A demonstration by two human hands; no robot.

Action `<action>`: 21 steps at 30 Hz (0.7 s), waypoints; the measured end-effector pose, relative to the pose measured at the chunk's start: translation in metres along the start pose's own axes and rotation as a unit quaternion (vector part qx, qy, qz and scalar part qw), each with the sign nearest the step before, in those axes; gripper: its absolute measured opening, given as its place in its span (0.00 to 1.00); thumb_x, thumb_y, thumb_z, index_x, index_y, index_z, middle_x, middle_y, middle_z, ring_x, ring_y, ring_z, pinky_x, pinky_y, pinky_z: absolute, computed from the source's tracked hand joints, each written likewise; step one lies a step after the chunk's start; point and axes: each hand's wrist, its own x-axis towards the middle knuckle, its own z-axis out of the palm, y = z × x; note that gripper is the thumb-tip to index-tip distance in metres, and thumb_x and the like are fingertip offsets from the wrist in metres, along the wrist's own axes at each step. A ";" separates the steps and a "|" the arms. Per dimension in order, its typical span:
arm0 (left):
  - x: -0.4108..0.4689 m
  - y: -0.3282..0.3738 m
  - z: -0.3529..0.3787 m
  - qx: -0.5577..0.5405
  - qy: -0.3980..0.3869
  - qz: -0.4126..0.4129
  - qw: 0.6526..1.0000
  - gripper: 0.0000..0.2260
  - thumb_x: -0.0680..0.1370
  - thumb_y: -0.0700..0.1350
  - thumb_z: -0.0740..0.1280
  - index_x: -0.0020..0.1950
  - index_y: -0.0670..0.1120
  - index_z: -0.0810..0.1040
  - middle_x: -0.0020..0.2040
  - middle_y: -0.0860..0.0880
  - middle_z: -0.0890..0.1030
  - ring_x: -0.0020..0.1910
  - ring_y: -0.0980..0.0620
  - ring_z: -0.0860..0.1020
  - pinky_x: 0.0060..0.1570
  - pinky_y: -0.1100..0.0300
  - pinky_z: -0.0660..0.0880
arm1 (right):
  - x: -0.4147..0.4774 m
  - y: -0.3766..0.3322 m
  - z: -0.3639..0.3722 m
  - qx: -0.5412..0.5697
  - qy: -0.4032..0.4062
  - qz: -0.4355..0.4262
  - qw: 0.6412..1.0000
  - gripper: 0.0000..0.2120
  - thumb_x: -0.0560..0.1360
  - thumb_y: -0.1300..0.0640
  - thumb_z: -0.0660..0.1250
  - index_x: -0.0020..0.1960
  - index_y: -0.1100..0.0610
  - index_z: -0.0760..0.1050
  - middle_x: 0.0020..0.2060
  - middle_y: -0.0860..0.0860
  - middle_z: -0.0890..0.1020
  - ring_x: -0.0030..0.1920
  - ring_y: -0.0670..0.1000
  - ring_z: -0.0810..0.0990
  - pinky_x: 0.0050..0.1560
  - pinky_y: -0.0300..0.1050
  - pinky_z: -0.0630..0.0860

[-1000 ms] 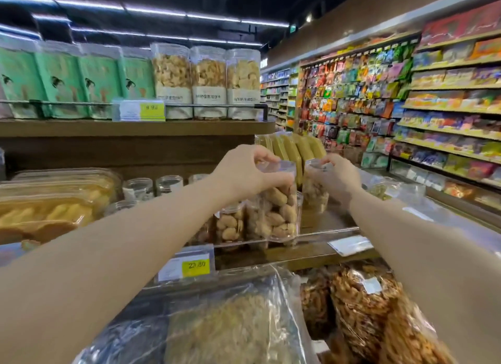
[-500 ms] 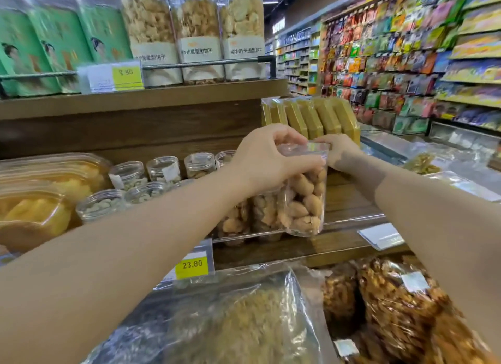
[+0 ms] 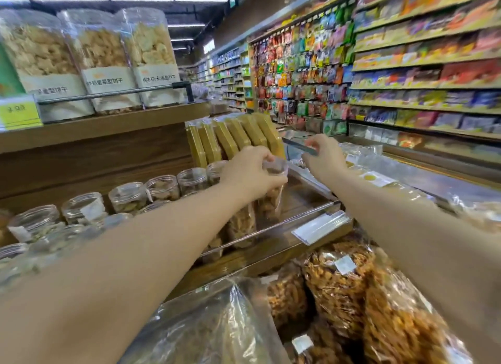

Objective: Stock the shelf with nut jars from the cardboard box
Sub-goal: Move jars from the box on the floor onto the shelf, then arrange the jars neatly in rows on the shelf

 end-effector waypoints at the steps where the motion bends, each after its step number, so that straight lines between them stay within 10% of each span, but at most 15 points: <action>1: -0.001 -0.006 0.007 0.021 -0.020 -0.014 0.999 0.23 0.70 0.62 0.70 0.59 0.53 0.76 0.60 0.51 0.76 0.57 0.50 0.75 0.49 0.56 0.72 | -0.003 0.002 0.000 -0.002 -0.009 -0.004 1.000 0.13 0.74 0.58 0.66 0.59 0.53 0.74 0.60 0.56 0.75 0.57 0.57 0.75 0.57 0.51 0.74; 7: -0.012 -0.012 0.001 0.082 -0.040 -0.017 0.996 0.27 0.70 0.68 0.65 0.63 0.55 0.75 0.64 0.53 0.75 0.67 0.48 0.69 0.67 0.42 0.61 | -0.024 -0.005 0.000 -0.012 -0.015 -0.045 0.999 0.12 0.75 0.59 0.65 0.58 0.52 0.73 0.62 0.53 0.72 0.61 0.54 0.71 0.57 0.44 0.68; 21: -0.177 -0.085 -0.121 0.162 -0.059 -0.052 0.984 0.19 0.74 0.56 0.66 0.64 0.53 0.74 0.62 0.50 0.75 0.61 0.49 0.73 0.58 0.49 0.73 | -0.120 -0.148 0.026 -0.053 -0.128 -0.173 0.975 0.13 0.75 0.56 0.64 0.59 0.54 0.74 0.55 0.52 0.75 0.55 0.54 0.75 0.52 0.46 0.73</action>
